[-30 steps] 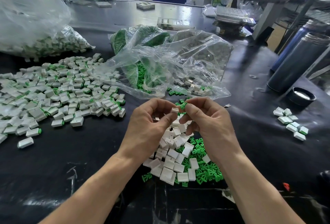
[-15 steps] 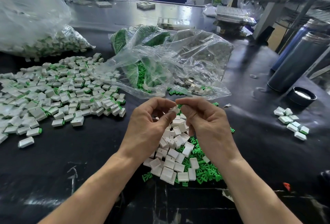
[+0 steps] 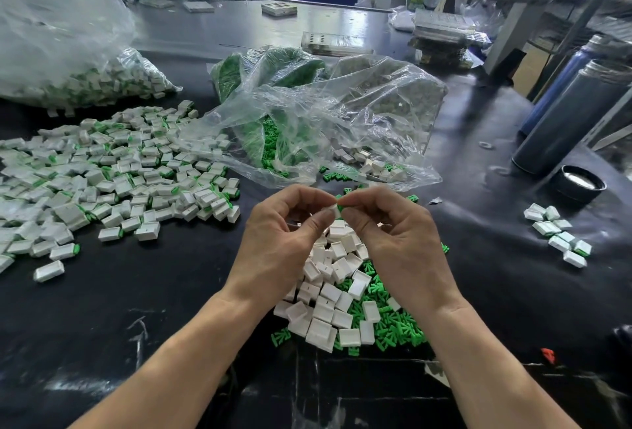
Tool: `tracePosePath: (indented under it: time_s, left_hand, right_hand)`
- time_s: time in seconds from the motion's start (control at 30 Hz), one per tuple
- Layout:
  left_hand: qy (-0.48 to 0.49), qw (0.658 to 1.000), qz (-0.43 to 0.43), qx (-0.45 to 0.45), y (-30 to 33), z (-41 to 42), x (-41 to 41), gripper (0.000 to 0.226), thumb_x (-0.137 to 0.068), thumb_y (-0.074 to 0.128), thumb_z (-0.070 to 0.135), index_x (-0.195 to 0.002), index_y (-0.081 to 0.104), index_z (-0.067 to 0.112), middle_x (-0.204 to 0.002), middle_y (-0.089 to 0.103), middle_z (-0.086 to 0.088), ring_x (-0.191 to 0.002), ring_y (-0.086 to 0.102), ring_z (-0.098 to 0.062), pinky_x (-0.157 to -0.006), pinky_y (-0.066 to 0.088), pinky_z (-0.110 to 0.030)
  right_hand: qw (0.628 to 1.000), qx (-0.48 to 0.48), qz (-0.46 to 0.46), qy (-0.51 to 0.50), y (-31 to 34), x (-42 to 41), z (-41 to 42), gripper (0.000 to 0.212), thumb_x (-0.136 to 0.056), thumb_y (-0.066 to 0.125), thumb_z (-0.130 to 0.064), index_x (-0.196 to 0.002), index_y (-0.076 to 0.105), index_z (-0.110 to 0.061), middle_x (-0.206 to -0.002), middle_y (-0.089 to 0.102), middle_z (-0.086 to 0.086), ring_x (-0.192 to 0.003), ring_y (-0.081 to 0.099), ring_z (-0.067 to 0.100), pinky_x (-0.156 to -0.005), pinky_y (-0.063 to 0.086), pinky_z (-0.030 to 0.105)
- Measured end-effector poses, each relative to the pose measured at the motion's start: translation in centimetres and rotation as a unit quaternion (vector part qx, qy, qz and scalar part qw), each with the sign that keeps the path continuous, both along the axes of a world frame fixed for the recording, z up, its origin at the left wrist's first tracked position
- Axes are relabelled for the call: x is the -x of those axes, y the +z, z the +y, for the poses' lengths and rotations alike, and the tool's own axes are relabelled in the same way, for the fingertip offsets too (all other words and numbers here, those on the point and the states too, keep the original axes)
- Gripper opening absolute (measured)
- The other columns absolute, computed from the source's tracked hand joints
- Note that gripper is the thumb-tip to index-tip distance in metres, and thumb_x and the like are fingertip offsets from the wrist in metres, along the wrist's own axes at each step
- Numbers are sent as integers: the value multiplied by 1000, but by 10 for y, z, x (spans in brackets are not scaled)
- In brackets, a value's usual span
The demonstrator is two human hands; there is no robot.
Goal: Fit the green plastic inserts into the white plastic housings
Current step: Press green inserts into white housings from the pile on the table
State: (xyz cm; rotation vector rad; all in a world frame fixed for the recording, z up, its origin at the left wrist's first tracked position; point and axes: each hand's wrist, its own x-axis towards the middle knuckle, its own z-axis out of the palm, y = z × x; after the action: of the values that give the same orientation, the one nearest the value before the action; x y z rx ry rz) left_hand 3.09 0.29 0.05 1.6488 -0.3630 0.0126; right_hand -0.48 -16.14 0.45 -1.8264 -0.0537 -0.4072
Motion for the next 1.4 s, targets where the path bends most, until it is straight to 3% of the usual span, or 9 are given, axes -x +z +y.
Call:
tracePosePath:
  time_s: [0.13,0.23,0.37,0.63,0.93,1.17,1.4]
  left_hand:
    - [1,1000,1,-2,1,0,0,11,-90,77,19,-96,75,28,-90,75,8,-82,68,-5,-71,53,-17]
    - [3,1000,0,-1,1,0,0,11,-90,78,19,-95,75,28,-90,75,9,-81,68,-4,-71,52,-17]
    - [1,1000,2,1,1,-1,-1,11,-90,78,18,-95,75,27,-90,76,8,-81,69,-4,-71,52,-18]
    - [4,1000,23,1,1,-1,0,7,-90,76,17,-96,76,22,-88,76,6,-79,70,-7,-69,55,-20]
    - [51,993,-62,-86,1,-1,5,28,-88,75,0,-86,71,28,-83,73,14,-76,70,0,-66,51,-10]
    - [60,990,-86,-99,3,-2,6,38,-86,73,-6,-84,69,32,-85,71,16,-79,70,2,-67,50,-7]
    - [51,988,-100,-108,2,-2,5,37,-85,71,-11,-85,71,26,-82,71,9,-81,72,1,-70,54,-10]
  right_hand:
    - [1000,4,1,-6,0,0,-1,15,-95,75,-18,-103,78,-31,-97,77,-10,-94,72,8,-80,57,23]
    - [997,-70,39,11,2,-1,-2,12,-95,75,-18,-96,78,-30,-79,74,-10,-65,64,2,-61,50,17]
    - [991,-112,71,32,2,-1,-4,11,-95,74,-18,-89,78,-26,-70,69,0,-57,57,12,-53,49,22]
    - [997,-66,42,5,-3,-3,-1,17,-94,75,-13,-89,77,-29,-74,72,-6,-60,58,7,-57,47,22]
    - [999,29,8,-36,-8,1,6,16,-92,77,-13,-91,75,-28,-81,73,-13,-72,65,7,-67,50,28]
    - [999,28,10,-34,-8,2,8,18,-92,77,-11,-89,74,-29,-81,73,-11,-73,66,10,-69,59,39]
    - [999,27,18,-32,-8,2,8,20,-91,76,-7,-87,75,-27,-78,72,-9,-69,64,9,-67,57,39]
